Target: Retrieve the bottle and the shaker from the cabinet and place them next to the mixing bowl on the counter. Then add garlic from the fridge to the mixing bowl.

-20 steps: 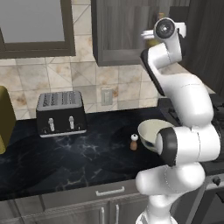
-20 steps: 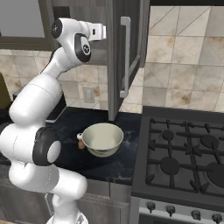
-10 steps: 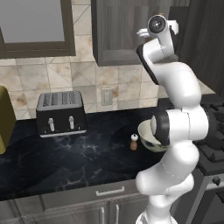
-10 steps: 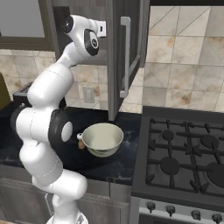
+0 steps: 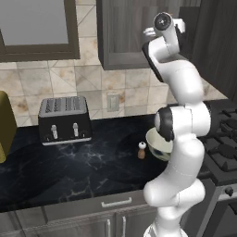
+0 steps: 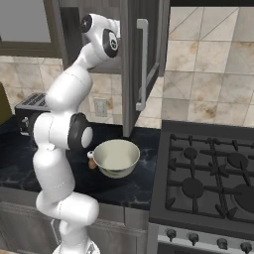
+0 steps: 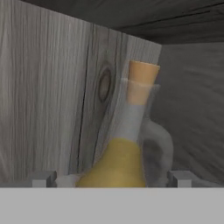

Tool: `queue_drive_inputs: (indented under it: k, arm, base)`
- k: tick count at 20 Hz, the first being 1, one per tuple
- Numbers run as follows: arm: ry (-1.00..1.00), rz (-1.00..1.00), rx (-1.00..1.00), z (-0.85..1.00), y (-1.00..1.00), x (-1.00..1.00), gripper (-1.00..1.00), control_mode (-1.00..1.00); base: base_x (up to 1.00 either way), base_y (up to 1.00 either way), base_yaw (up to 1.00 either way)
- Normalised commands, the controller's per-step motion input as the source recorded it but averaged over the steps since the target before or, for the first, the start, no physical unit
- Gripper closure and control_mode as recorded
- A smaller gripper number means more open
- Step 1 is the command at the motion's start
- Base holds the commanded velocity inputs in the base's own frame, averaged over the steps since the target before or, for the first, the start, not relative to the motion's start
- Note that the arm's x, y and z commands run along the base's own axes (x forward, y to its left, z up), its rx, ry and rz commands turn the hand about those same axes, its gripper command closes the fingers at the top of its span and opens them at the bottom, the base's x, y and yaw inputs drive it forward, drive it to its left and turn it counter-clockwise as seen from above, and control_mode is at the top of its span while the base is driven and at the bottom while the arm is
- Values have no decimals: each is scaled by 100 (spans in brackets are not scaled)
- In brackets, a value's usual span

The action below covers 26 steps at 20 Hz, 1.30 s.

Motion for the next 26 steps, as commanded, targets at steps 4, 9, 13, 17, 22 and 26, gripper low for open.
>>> queue_drive_inputs:
  k: [4,9,13,17,22,26]
  arm:
    - [0,0,0,0,-16,35,-100,-100]
    - [0,0,0,0,-19,34,-100,-100]
    - [0,-1,0,1,-12,39,-100,-100]
    - [0,-1,0,8,-1,54,-100,-100]
    - [0,0,0,5,-4,24,-100,-100]
    - [0,0,0,0,-18,0,-100,-100]
  base:
    - [0,0,0]
    - [0,0,0]
    - [0,0,0]
    - [0,0,0]
    - [0,0,0]
    - [0,0,0]
